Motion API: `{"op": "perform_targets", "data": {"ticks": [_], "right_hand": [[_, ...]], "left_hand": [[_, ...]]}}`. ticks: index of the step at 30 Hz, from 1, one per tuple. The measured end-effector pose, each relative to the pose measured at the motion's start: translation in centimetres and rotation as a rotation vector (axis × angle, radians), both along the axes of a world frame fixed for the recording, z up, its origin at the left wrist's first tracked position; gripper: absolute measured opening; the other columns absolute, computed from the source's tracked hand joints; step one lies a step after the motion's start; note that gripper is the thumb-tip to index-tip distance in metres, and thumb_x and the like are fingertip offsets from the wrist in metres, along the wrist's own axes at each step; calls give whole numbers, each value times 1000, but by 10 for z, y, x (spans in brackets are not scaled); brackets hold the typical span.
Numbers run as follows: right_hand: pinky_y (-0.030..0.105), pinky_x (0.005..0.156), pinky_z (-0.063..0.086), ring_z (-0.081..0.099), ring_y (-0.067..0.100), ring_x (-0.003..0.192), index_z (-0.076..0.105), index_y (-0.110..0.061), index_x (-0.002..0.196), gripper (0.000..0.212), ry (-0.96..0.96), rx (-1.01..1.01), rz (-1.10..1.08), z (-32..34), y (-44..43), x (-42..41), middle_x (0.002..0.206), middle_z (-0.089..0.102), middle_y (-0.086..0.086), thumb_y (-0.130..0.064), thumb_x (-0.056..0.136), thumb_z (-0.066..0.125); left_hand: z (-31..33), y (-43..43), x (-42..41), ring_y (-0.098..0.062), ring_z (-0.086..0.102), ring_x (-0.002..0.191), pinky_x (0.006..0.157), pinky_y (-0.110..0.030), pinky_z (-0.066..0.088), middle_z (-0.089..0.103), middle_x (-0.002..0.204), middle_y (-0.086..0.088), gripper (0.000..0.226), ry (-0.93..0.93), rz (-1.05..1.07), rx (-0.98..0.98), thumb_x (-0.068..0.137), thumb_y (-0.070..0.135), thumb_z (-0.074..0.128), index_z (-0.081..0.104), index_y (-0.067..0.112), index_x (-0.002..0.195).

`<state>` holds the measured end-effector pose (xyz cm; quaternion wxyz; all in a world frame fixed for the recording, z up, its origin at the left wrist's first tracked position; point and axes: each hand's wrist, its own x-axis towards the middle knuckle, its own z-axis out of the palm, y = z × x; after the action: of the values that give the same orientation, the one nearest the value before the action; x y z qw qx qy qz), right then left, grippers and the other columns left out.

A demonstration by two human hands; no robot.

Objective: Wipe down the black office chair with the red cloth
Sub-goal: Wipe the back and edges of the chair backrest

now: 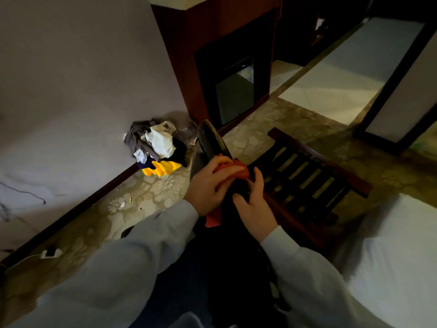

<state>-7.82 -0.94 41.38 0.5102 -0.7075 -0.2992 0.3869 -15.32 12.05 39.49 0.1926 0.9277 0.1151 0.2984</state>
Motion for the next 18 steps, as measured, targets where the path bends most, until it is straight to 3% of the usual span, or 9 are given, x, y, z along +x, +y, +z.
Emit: {"op": "perform_targets", "data": {"ticks": [4,6,8,11,14,18], "right_hand": [[21,85,37,47,6,101,14,-32,146,61,67,49,66,1,5,4,107,46,-19,-12,96,43],[24,92,40,49,6,110,24,-30,143,55,78,61,89,0,7,4,118,50,-17,-10,96,43],[37,101,42,50,14,119,25,-30,143,56,95,73,84,-4,8,3,132,50,-5,-9,95,43],[35,100,45,53,13,116,29,-47,132,55,109,96,84,-8,9,4,125,54,-8,-8,95,44],[33,97,48,55,10,112,28,-59,114,56,126,90,111,-9,9,7,120,54,-14,-8,95,43],[41,96,48,54,19,115,27,-35,138,56,143,103,124,-12,14,10,128,52,0,-13,91,48]], "left_hand": [[-8,19,0,-13,50,108,93,-4,35,46,120,2,30,-33,138,-100,90,20,45,58,27,116],[-12,33,5,-7,48,107,93,-3,33,51,118,-3,31,-53,226,-146,89,18,46,66,18,113],[-14,49,11,-1,46,104,93,-2,31,52,114,-6,30,-75,324,-209,90,14,48,67,11,113],[-17,75,19,-3,49,101,93,-1,31,54,108,-5,29,-103,464,-298,90,6,51,68,12,112],[-16,105,20,-7,49,100,91,0,29,58,108,-9,29,-186,690,-358,90,13,49,69,11,110],[-3,144,28,-16,50,114,100,-17,33,61,120,-8,28,-162,759,-428,94,10,48,67,14,114]]}}
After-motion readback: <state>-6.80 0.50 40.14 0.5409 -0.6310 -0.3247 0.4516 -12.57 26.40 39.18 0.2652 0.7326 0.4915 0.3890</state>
